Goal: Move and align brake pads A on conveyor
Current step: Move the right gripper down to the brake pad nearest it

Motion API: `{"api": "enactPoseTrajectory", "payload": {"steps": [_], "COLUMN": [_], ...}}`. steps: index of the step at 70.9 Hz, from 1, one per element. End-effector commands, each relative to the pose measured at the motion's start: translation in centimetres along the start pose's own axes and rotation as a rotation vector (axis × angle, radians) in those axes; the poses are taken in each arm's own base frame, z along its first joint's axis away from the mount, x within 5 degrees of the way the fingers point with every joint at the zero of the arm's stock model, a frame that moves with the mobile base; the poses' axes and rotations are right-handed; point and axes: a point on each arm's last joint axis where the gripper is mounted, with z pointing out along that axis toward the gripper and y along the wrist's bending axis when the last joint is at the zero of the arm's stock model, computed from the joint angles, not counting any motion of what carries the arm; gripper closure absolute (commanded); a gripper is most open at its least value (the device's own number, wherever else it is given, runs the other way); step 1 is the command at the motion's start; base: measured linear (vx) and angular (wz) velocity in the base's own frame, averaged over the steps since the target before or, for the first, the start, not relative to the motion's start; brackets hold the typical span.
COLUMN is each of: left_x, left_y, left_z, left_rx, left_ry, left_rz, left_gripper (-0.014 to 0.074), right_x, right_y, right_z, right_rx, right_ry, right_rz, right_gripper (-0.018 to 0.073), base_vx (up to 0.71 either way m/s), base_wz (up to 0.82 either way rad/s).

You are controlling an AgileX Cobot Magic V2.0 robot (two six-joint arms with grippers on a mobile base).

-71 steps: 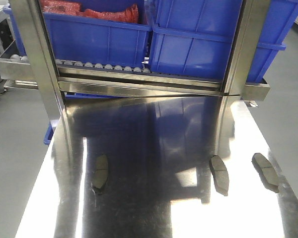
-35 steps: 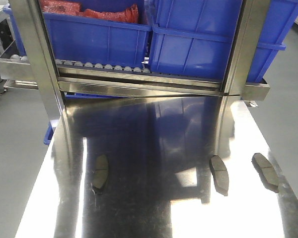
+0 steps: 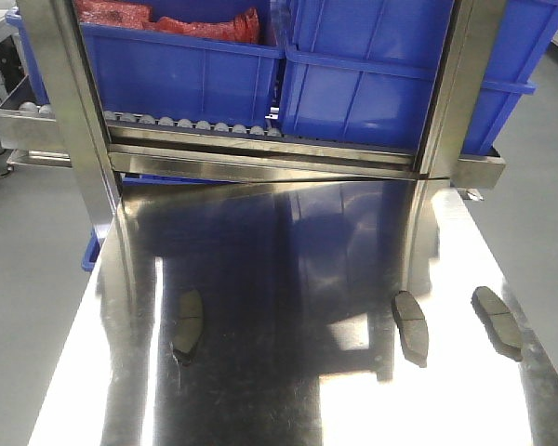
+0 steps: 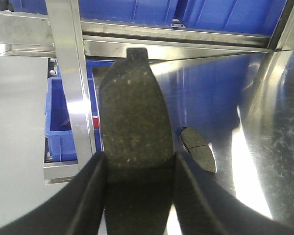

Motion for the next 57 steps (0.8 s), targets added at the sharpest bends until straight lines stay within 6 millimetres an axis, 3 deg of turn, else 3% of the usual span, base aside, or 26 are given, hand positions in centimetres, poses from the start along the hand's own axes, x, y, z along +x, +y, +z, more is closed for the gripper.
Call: {"api": "enactPoseTrajectory", "payload": {"steps": [1, 36, 45, 57], "left_x": [-1.7, -1.7, -1.7, -1.7], "left_y": [-0.2, -0.2, -0.2, -0.2], "left_z": [-0.4, -0.4, -0.4, -0.4], "left_rx": [0.015, 0.015, 0.015, 0.015], "left_ry": [-0.12, -0.12, -0.12, -0.12], "left_rz": [-0.009, -0.009, -0.009, -0.009], "left_gripper": [0.0404, 0.0404, 0.0404, 0.0404], "right_x": [-0.4, -0.8, -2.0, -5.6], "right_y": [0.0, 0.0, 0.0, 0.1], "right_z": [-0.1, -0.1, -0.4, -0.5], "right_rx": [0.0, -0.004, -0.006, -0.003], "right_ry": [-0.079, -0.115, -0.176, -0.179], "right_rz": [-0.017, 0.031, 0.029, -0.013], "right_gripper": [0.0568, 0.0567, 0.0564, 0.0564], "base_vx": [0.0, 0.0, 0.0, 0.0], "base_wz": [0.0, 0.0, 0.0, 0.0]}}
